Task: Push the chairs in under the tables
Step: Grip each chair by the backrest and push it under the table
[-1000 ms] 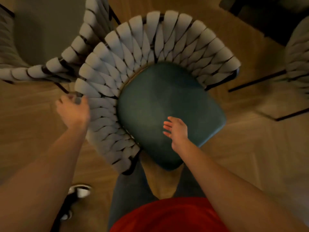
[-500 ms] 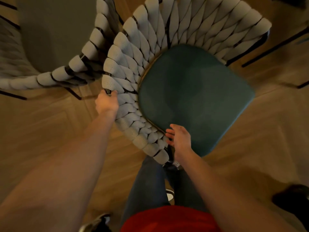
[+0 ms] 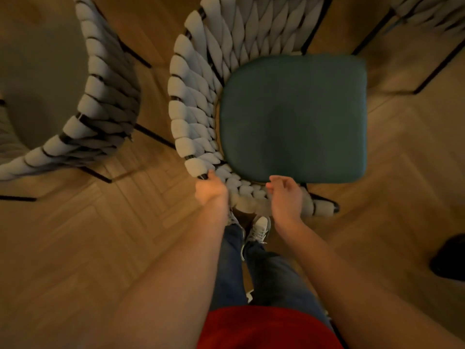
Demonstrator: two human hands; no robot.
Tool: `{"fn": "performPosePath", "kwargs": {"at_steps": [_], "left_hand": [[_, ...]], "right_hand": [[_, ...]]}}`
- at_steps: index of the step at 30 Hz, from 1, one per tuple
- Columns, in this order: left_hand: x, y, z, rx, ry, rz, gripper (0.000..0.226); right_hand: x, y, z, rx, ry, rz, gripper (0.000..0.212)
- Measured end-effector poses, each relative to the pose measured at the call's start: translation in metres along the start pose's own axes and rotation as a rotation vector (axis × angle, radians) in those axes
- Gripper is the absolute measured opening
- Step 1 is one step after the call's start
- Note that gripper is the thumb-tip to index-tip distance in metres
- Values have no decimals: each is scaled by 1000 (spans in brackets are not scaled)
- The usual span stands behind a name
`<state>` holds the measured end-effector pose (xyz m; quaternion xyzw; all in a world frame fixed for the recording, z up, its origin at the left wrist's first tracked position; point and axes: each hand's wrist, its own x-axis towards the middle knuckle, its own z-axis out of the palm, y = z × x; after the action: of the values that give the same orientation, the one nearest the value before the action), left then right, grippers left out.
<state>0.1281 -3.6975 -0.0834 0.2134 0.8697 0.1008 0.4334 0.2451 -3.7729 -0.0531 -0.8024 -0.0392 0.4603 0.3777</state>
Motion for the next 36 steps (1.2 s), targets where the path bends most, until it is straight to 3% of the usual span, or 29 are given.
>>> {"fn": "performPosePath", "kwargs": {"at_steps": [6, 9, 12, 14, 17, 21, 23, 27, 31, 36], "left_hand": [[-28, -19, 18, -3, -232, -31, 49], [-16, -16, -1, -61, -319, -59, 41], [10, 9, -28, -69, -237, 34, 49], [33, 40, -39, -94, -191, 130, 55], [63, 102, -38, -46, -250, 252, 59], [86, 167, -21, 152, -267, 338, 74], [91, 179, -16, 199, -258, 381, 72], [99, 176, -18, 284, -247, 448, 58], [101, 169, -27, 275, -241, 445, 58], [93, 148, -37, 258, -162, 404, 57]], "right_hand": [[-1, -8, -32, -4, 59, -57, 14], [-14, -3, -42, 52, 243, -32, 2], [-26, 17, -42, 410, 469, 322, 23], [-29, 25, -28, 682, 459, 551, 41], [-15, 26, 5, 917, 367, 670, 66], [10, 27, 38, 991, 440, 683, 68], [18, 33, 42, 1003, 495, 686, 64], [25, 40, 41, 1041, 492, 684, 56], [30, 48, 39, 1038, 465, 686, 68], [42, 54, 29, 1022, 485, 667, 64]]}}
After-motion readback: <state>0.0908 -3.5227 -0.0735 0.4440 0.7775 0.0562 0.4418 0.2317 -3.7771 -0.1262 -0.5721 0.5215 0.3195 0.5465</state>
